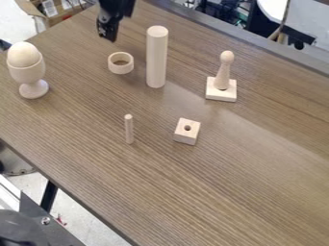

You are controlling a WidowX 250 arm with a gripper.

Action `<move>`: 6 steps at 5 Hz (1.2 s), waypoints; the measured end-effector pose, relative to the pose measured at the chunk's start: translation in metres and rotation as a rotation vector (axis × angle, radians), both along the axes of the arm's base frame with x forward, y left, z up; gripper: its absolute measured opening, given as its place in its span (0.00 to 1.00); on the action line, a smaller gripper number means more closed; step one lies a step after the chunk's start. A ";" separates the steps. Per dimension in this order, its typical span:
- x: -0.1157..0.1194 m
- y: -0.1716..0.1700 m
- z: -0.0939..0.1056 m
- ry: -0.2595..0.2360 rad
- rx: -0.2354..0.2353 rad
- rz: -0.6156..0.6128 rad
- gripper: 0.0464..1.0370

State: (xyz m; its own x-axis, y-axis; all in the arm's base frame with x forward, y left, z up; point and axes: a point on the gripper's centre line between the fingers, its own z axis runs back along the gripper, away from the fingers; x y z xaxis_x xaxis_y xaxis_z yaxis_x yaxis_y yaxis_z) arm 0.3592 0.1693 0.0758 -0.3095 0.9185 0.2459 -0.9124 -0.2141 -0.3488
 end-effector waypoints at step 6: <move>-0.006 -0.003 -0.022 0.255 -0.302 -0.097 0.96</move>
